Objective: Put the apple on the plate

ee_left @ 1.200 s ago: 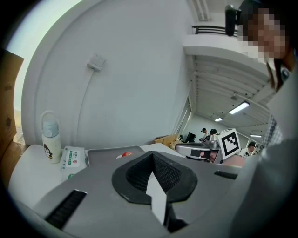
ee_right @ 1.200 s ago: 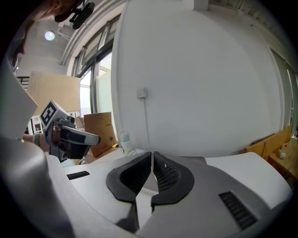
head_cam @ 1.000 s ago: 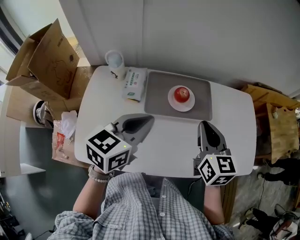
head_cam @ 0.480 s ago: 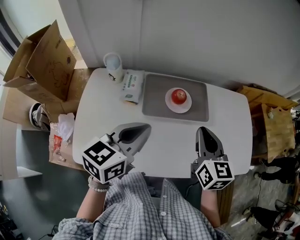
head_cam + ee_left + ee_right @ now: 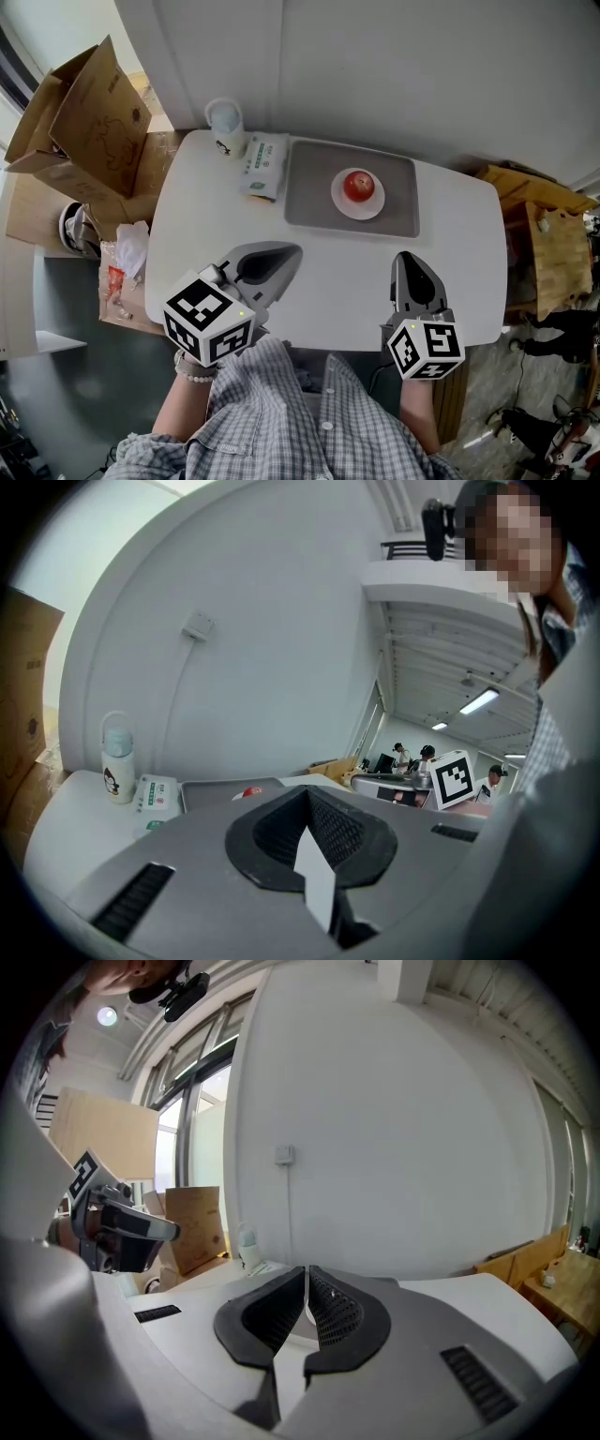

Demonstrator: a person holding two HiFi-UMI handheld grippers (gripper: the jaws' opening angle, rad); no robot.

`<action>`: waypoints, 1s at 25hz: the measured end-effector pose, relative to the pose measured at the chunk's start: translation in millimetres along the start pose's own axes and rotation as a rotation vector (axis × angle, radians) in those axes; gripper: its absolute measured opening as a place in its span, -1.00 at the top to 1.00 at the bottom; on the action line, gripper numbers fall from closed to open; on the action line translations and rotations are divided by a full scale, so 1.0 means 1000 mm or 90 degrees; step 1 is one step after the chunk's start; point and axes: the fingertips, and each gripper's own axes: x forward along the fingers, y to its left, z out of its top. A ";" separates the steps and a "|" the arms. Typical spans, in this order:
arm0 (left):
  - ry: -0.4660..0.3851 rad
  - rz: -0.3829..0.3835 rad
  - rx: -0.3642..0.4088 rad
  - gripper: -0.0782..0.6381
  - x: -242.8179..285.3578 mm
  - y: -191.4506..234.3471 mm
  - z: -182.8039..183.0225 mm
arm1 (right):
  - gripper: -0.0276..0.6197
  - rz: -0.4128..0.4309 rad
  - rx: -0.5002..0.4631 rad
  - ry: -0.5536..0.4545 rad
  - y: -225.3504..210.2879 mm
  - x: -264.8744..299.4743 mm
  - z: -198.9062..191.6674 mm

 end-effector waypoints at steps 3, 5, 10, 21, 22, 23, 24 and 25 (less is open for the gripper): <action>0.009 0.005 0.003 0.76 0.001 0.001 -0.003 | 0.82 -0.002 -0.008 -0.006 0.000 -0.001 0.002; 0.010 0.005 0.003 0.76 0.003 0.000 -0.004 | 0.82 -0.002 -0.015 -0.007 0.000 -0.001 0.002; 0.014 0.005 0.023 0.76 0.005 -0.002 -0.004 | 0.82 0.006 0.000 -0.005 0.000 -0.001 0.002; 0.015 0.010 0.026 0.76 0.004 0.003 -0.006 | 0.82 0.014 0.012 -0.010 0.001 -0.002 0.003; 0.015 0.010 0.025 0.76 0.004 0.003 -0.006 | 0.82 0.014 0.013 -0.010 0.002 -0.001 0.003; 0.015 0.010 0.024 0.76 0.004 0.003 -0.006 | 0.82 0.015 0.013 -0.011 0.002 -0.001 0.003; 0.015 0.010 0.024 0.76 0.004 0.003 -0.006 | 0.82 0.015 0.013 -0.011 0.002 -0.002 0.003; 0.016 0.010 0.023 0.76 0.004 0.003 -0.006 | 0.82 0.015 0.013 -0.010 0.002 -0.002 0.003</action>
